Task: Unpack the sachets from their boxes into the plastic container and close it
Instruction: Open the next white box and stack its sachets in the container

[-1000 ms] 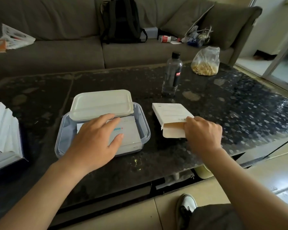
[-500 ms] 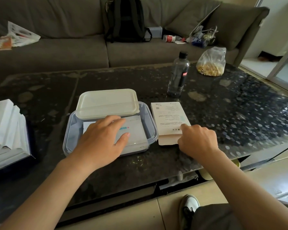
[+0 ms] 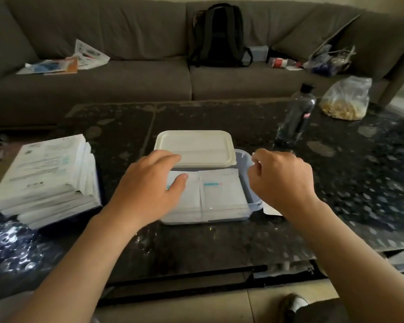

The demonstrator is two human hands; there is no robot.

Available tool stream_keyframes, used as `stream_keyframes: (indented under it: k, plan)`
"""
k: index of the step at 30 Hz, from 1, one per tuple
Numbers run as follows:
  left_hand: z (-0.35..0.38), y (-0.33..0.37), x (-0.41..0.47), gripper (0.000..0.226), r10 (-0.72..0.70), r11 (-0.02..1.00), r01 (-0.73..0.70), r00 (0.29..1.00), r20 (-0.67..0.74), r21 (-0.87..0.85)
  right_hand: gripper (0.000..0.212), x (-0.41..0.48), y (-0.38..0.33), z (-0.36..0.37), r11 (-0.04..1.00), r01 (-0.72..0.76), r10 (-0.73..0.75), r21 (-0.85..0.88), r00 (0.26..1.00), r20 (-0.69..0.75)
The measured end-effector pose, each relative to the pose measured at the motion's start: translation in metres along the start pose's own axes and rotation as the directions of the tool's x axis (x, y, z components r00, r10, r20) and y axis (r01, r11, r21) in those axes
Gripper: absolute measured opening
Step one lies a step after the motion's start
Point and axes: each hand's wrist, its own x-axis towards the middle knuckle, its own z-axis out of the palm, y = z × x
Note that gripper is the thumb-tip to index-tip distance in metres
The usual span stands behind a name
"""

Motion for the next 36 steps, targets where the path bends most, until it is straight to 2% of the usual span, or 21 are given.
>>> stream_keyframes:
  k: [3,8,11,14,18,20,23,26,29,33,35,36]
  plan:
    - [-0.021,-0.022,-0.003,0.05,-0.096,0.995,0.097,0.995,-0.037,0.018,0.021,0.006,-0.024,0.013,0.994,0.103,-0.098,0.046,0.991,-0.094]
    - [-0.051,-0.074,-0.006,0.052,-0.268,0.946,0.284,0.956,-0.115,0.158,0.011,0.013,-0.062,0.031,0.977,0.204,-0.199,0.069,0.977,-0.069]
    - [-0.065,-0.11,-0.008,0.072,-0.433,0.843,0.462,0.887,-0.164,0.275,0.002,0.015,-0.078,0.038,0.962,0.242,-0.234,0.13,0.969,-0.074]
    - [-0.072,-0.135,-0.011,0.097,-0.59,0.747,0.594,0.799,-0.113,0.299,0.001,0.017,-0.087,0.049,0.95,0.267,-0.262,0.165,0.964,-0.053]
    - [-0.069,-0.155,-0.013,0.114,-0.675,0.72,0.653,0.738,0.014,0.234,0.001,0.018,-0.099,0.059,0.937,0.286,-0.284,0.2,0.958,-0.038]
    - [-0.068,-0.16,-0.013,0.111,-0.686,0.714,0.66,0.726,0.046,0.236,0.004,0.018,-0.104,0.061,0.928,0.301,-0.296,0.219,0.953,-0.058]
    - [-0.07,-0.157,-0.012,0.099,-0.693,0.704,0.671,0.721,0.019,0.231,0.005,0.018,-0.108,0.063,0.912,0.333,-0.319,0.24,0.943,-0.097]
    - [-0.074,-0.151,-0.011,0.093,-0.702,0.703,0.699,0.711,-0.028,0.129,0.007,0.017,-0.109,0.062,0.897,0.359,-0.334,0.258,0.933,-0.136]
    - [-0.08,-0.144,-0.009,0.091,-0.706,0.708,0.693,0.7,-0.109,-0.135,0.007,0.016,-0.109,0.061,0.872,0.421,-0.394,0.25,0.906,-0.152]
    - [-0.088,-0.124,-0.007,0.09,-0.687,0.697,0.601,0.716,-0.123,-0.391,0.016,0.015,-0.113,0.052,0.808,0.502,-0.477,0.31,0.865,-0.157]
    - [-0.086,-0.107,-0.005,0.09,-0.667,0.695,0.557,0.736,-0.117,-0.454,0.019,0.013,-0.12,0.043,0.773,0.432,-0.437,0.464,0.893,-0.103]
    - [-0.083,-0.096,-0.005,0.089,-0.65,0.7,0.538,0.753,-0.107,-0.47,0.022,0.013,-0.124,0.038,0.746,0.328,-0.384,0.58,0.923,-0.028]
